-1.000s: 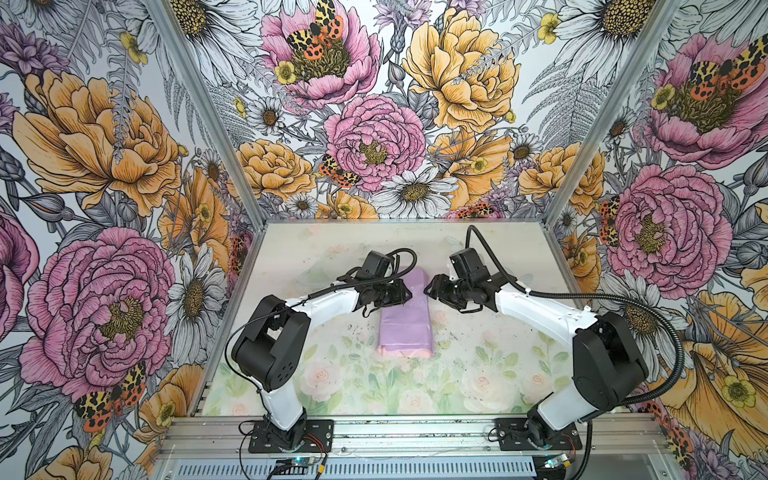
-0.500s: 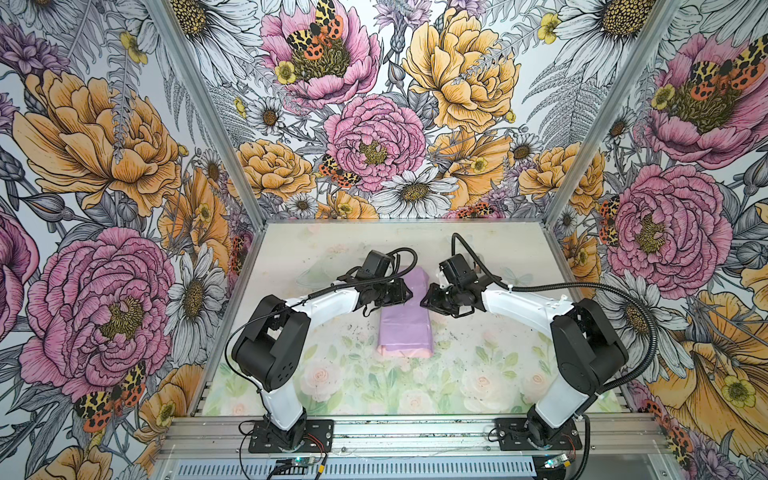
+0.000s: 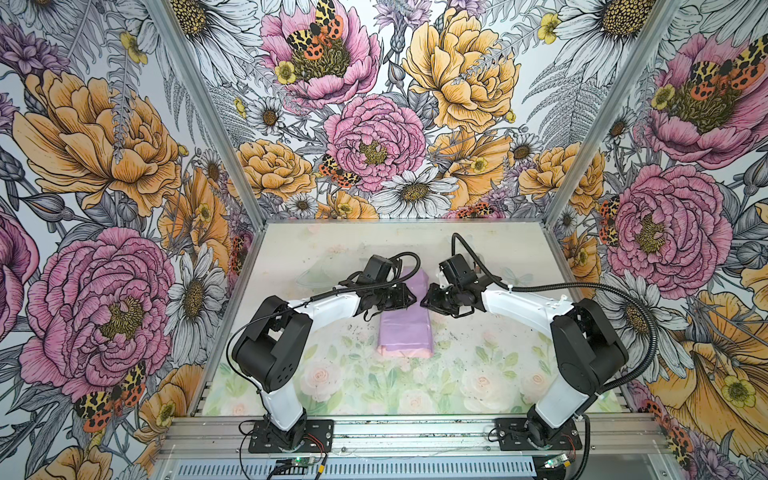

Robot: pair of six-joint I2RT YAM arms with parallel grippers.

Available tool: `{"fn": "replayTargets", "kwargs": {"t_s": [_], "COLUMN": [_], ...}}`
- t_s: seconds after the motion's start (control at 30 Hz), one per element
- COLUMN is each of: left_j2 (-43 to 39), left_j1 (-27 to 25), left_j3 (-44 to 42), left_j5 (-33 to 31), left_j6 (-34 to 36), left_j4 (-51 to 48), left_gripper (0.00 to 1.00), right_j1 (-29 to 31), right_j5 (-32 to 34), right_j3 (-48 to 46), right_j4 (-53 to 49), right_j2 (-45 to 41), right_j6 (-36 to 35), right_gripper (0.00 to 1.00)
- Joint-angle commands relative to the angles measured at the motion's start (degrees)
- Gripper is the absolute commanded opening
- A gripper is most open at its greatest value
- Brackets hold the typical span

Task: Wrap the gift box in paper
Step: 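Release the paper seam and move the right gripper to the gray tape dispenser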

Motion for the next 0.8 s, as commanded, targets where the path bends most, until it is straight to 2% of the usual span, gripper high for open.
{"fn": "replayTargets", "kwargs": {"t_s": [0.0,0.1,0.3,0.53,0.77], "left_j2": [0.4,0.9,0.4,-0.3,-0.3], "left_j1": [-0.1,-0.2,-0.1,0.0,-0.2], "left_j3": [-3.2,-4.0,-4.5,-5.6,-6.1], "left_j5": [-0.9,-0.6,-0.7,-0.9,-1.0], "left_j6": [1.2,1.5,2.3,1.8,0.5], "left_j4": [0.4,0.4,-0.6,0.1,1.3], "left_gripper": [0.25,0.25,0.25,0.25,0.26], "right_j1": [-0.4,-3.2,-15.2,-27.3,-35.7], "right_j5": [5.0,6.3,0.2,-6.7,-11.7], "right_j3": [-0.2,-0.1,0.9,7.9,13.7], "right_j4": [-1.0,-1.1,-3.2,-8.0,-8.9], "right_j2": [-3.8,-8.3,-11.1,-3.3,5.9], "right_j6": [-1.8,-4.8,-13.5,-30.7,-38.5], "right_gripper": [0.35,0.4,0.43,0.43,0.4]}}
